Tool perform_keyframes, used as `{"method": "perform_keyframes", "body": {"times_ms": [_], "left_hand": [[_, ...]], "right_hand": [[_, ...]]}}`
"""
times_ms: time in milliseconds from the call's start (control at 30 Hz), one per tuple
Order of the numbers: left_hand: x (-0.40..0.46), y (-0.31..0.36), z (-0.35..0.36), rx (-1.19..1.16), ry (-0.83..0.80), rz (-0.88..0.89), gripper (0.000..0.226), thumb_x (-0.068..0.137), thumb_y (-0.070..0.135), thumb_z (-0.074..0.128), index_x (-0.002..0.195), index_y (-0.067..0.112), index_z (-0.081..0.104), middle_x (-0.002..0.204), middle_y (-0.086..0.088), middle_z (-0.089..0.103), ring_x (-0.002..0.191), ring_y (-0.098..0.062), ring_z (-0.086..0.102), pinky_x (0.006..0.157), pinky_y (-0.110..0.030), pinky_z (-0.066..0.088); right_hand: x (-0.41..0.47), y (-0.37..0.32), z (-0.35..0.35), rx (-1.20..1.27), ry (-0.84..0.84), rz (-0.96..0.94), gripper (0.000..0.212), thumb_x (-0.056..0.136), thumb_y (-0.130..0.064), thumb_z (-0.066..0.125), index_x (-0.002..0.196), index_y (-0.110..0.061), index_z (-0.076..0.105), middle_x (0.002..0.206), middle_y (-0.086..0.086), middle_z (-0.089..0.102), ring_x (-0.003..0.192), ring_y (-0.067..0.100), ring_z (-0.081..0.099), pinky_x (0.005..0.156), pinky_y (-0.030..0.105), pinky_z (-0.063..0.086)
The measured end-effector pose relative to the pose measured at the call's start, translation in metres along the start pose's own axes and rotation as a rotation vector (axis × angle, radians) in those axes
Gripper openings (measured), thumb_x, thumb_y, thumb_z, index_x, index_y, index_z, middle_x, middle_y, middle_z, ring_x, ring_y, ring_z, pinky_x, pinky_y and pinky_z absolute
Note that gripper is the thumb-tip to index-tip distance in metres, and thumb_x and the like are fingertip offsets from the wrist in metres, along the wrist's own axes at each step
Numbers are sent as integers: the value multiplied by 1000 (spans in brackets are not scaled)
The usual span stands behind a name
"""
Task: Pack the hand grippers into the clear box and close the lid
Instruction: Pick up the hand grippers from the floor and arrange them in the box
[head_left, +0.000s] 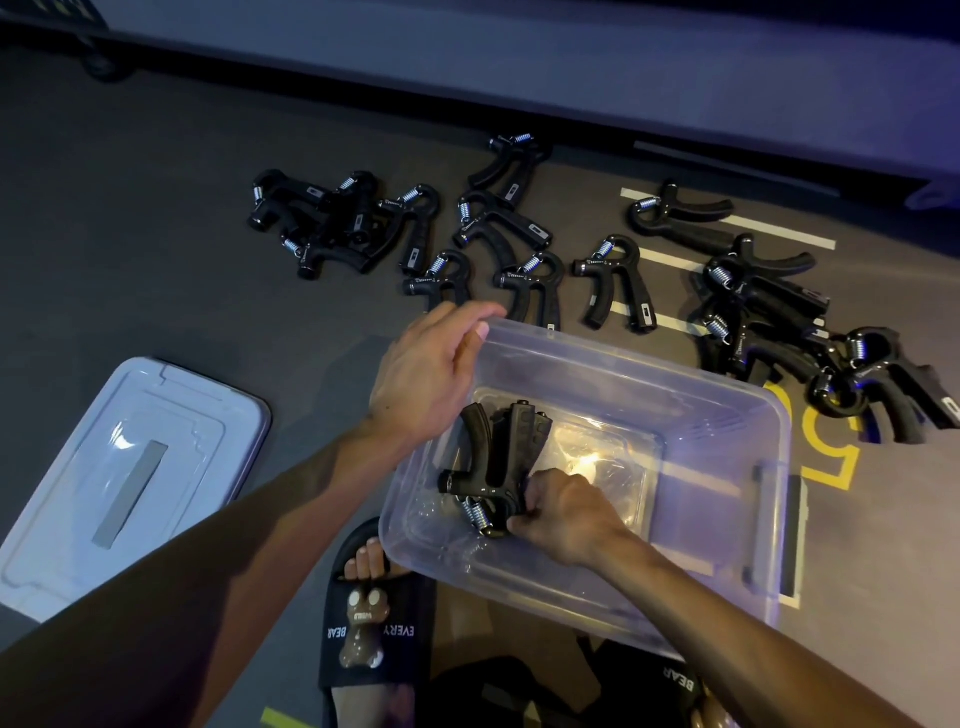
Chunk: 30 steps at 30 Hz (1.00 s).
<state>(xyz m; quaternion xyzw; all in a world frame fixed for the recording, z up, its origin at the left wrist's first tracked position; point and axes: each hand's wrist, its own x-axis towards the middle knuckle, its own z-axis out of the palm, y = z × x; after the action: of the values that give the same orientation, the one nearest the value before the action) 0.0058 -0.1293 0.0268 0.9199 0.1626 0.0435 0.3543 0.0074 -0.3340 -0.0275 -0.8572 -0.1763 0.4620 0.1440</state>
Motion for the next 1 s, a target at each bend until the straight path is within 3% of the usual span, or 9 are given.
{"method": "perform_keyframes", "body": {"times_ms": [100, 200, 433, 600, 767, 1000], "left_hand": [[0, 0, 1, 1, -3, -7, 33, 107, 35, 39, 132, 37, 59, 107, 9, 62, 105, -16, 60, 88, -38, 50], [0, 1, 0, 5, -4, -16, 33, 107, 35, 38, 132, 38, 59, 104, 9, 61, 103, -16, 59, 88, -38, 50], [0, 1, 0, 11, -5, -20, 33, 106, 37, 37, 132, 39, 59, 107, 10, 62, 104, -15, 59, 88, -38, 50], [-1, 1, 0, 2, -3, -22, 32, 107, 36, 38, 132, 39, 59, 113, 10, 63, 108, -16, 59, 91, -40, 50], [1, -1, 0, 6, 2, -18, 31, 108, 36, 39, 131, 38, 59, 111, 10, 63, 106, -15, 60, 89, -40, 51], [0, 0, -1, 11, 2, -9, 31, 108, 34, 39, 132, 35, 60, 111, 8, 64, 105, -14, 60, 89, -39, 50]], "right_hand": [[1, -2, 6, -61, -9, -5, 35, 86, -42, 66, 107, -15, 61, 109, 9, 65, 101, 29, 63, 74, 28, 44], [2, -1, 5, -54, -6, -22, 32, 88, -41, 67, 104, -14, 62, 108, 11, 65, 102, 29, 63, 73, 27, 42], [1, -1, 3, -105, -9, -61, 29, 90, -45, 65, 95, -17, 59, 99, 9, 63, 91, 27, 61, 70, 28, 39], [2, 3, -8, 1, -92, -46, 37, 86, -54, 66, 90, -17, 58, 86, 3, 60, 79, 20, 58, 58, 28, 39], [3, 7, -14, 169, -84, -42, 49, 83, -53, 69, 117, -18, 62, 110, 3, 69, 100, 20, 65, 80, 27, 50], [4, 1, -11, 124, -127, -47, 43, 82, -52, 69, 109, -18, 66, 105, 1, 69, 95, 18, 65, 77, 27, 50]]}}
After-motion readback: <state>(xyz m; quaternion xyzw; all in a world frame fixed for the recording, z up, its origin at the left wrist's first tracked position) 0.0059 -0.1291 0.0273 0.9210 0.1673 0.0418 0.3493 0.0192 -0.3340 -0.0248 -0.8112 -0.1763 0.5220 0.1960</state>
